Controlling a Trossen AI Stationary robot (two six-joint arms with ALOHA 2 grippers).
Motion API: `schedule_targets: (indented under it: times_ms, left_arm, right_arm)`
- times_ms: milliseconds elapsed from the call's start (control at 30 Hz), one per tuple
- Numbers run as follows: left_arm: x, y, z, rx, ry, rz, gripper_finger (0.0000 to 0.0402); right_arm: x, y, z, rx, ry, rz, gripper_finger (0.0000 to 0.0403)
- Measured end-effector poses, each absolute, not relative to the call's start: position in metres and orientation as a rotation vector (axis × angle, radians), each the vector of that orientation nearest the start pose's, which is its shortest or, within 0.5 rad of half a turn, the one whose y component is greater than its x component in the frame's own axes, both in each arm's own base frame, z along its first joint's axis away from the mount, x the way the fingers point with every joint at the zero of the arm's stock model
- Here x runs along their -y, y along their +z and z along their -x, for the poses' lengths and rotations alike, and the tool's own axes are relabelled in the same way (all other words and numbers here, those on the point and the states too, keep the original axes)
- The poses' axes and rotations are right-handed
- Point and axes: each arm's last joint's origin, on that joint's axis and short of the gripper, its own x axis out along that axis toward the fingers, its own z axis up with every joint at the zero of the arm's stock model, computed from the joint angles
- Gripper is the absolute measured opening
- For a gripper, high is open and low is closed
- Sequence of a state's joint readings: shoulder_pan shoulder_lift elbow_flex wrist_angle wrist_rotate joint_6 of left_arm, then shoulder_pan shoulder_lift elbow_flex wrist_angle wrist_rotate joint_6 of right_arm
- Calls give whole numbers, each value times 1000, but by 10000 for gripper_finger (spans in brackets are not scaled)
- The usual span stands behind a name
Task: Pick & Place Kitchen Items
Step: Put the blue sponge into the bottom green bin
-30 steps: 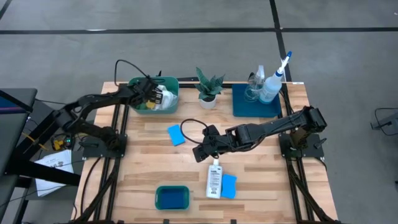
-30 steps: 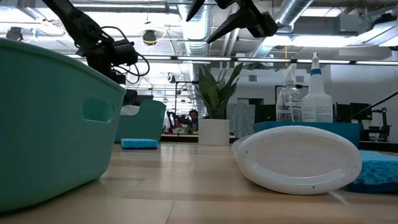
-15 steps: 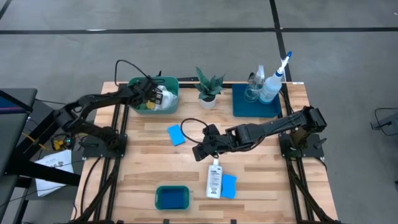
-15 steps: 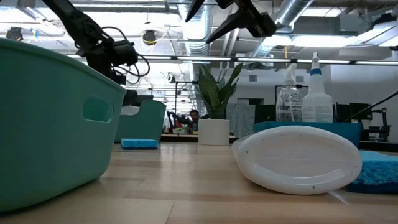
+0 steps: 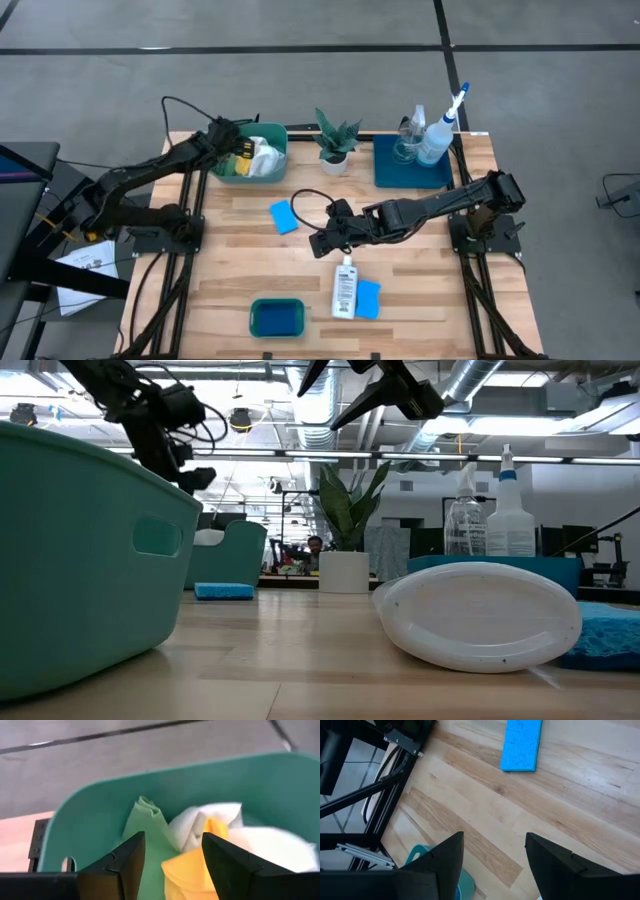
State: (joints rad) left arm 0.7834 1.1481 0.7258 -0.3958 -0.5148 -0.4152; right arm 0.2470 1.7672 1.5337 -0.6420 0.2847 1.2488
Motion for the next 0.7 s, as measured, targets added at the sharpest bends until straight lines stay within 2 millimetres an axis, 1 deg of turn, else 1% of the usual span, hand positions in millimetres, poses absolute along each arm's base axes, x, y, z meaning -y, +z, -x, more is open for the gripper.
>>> schedule_targets:
  times_ms: [100,233,400,567,700]
  left_arm:
    - [-162,241,-144,-568,1366,427,191]
    - [-154,253,-139,-549,1281,394,191]
    - [-143,266,-131,-500,1182,395,191]
    - [-130,274,-120,-479,1119,416,191]
    - [-119,279,-113,-464,1016,451,191]
  right_arm:
    - [-86,291,-375,-687,-547,-940,205]
    - [-86,291,-375,-687,-547,-940,205]
    - [-84,291,-376,-672,-564,-932,205]
    - [-83,291,-376,-666,-571,-931,205]
    - [-82,291,-376,-666,-573,-931,205]
